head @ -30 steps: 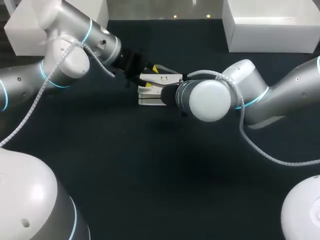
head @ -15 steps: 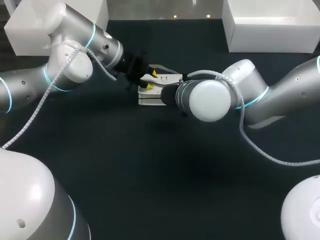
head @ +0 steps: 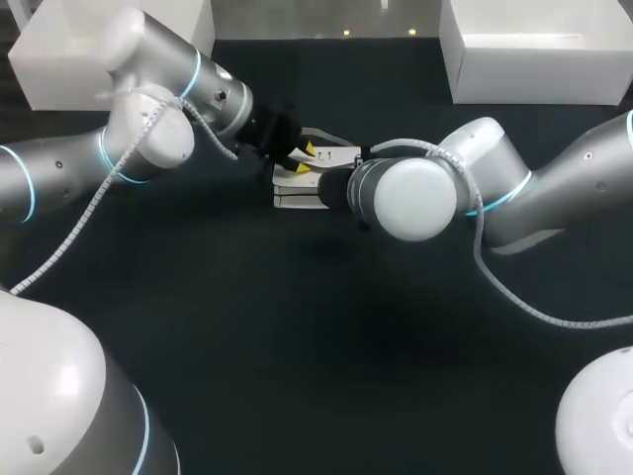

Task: Pick up the bag, open it, inspect its contents, close it, and place it on the opposite side

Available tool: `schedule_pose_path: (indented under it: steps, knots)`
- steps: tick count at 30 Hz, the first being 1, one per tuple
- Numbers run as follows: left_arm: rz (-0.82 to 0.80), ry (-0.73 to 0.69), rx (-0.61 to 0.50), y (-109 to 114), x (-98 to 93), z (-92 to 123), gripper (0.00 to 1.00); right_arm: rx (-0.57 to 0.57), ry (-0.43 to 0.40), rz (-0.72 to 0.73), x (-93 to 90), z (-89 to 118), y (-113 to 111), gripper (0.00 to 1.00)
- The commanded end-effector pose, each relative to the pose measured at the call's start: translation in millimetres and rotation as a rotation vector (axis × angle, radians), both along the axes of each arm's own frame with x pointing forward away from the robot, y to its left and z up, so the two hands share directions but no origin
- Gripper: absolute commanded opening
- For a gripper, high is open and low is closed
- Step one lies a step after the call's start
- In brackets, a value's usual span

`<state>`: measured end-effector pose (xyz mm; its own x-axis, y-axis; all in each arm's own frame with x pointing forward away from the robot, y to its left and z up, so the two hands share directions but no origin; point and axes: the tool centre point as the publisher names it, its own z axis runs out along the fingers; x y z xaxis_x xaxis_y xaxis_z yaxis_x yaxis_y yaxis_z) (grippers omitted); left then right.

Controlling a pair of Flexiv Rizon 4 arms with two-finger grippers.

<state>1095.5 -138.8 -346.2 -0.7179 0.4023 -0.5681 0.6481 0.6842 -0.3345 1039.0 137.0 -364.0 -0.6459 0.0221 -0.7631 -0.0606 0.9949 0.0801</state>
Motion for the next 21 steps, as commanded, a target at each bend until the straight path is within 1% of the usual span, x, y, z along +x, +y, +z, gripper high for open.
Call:
schedule_pose_path:
  steps: [1,3,13,15,17,18,21]
  knots:
    - [0.007,-0.003,0.007,-5.0,2.7,-4.5,0.25,0.006,-0.012,0.004,-1.1,-3.7,-0.7,0.0]
    - [0.015,-0.005,0.012,-5.5,3.8,-5.0,0.26,0.006,-0.012,0.004,-1.1,-3.7,-0.7,0.0]
    - [0.049,-0.009,0.01,-5.3,8.4,-6.0,0.21,0.006,-0.012,0.004,-1.1,-3.7,-0.7,0.0]
    - [0.056,-0.011,0.011,-5.2,8.8,-5.8,0.13,0.006,-0.012,0.004,-1.1,-3.7,-0.7,0.0]
    - [0.065,-0.011,0.016,-5.3,9.4,-5.9,0.02,0.006,-0.012,0.004,-1.1,-3.7,-0.7,0.0]
    - [0.068,-0.011,0.018,-5.4,9.6,-6.0,0.0,0.006,-0.012,0.004,-1.1,-3.7,-0.7,0.0]
    - [0.079,0.004,0.014,-5.6,9.9,-4.7,0.0,0.006,-0.012,0.004,-1.1,-3.7,-0.7,0.0]
